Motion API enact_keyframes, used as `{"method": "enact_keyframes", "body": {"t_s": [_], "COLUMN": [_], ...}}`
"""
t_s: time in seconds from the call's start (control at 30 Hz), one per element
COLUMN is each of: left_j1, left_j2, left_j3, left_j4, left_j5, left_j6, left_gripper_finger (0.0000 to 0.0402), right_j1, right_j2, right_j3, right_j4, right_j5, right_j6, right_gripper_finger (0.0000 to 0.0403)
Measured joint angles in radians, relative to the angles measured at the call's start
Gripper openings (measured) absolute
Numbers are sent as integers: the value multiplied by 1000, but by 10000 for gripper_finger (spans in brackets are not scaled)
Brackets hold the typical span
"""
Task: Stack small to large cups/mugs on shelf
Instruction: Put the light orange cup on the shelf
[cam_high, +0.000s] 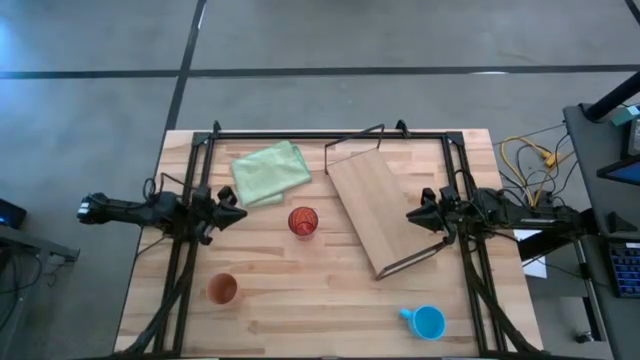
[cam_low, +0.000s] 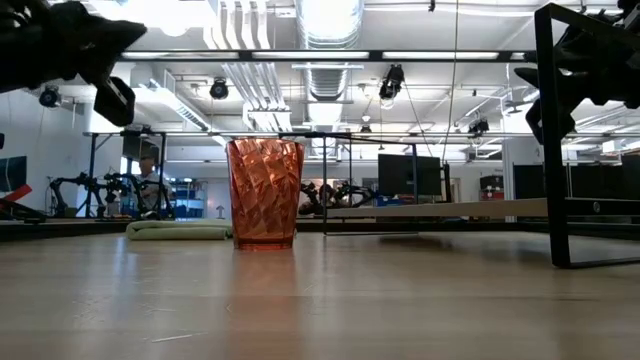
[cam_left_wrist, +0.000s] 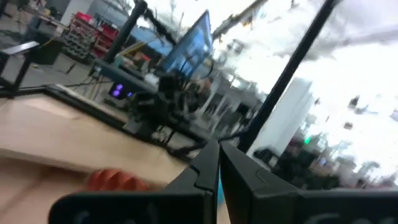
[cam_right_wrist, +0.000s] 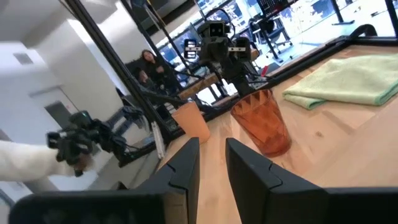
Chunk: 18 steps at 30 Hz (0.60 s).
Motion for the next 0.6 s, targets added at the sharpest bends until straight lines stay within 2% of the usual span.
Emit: {"method": "enact_keyframes", "body": {"t_s": [0.17, 0.3, 0.4, 0.6], "left_j1": [0, -1, -1, -4], "left_j2": [10, 64, 137, 426], "left_j3": [14, 127, 301, 774], "left_j4": [41, -34, -265, -940], "left_j5": [17, 83, 134, 191], "left_j6": [-36, -75, -76, -62], "left_gripper_finger": [0, 0, 0, 0], "right_j1": [0, 2, 3, 3], "right_j2": [0, 0, 1, 8], "right_j3": [0, 0, 0, 0], "right_j4": [79, 147, 210, 318], "right_j5": [27, 26, 26, 25], "right_j6": [85, 109, 98, 98], "right_gripper_finger": [73, 73, 73, 73]}}
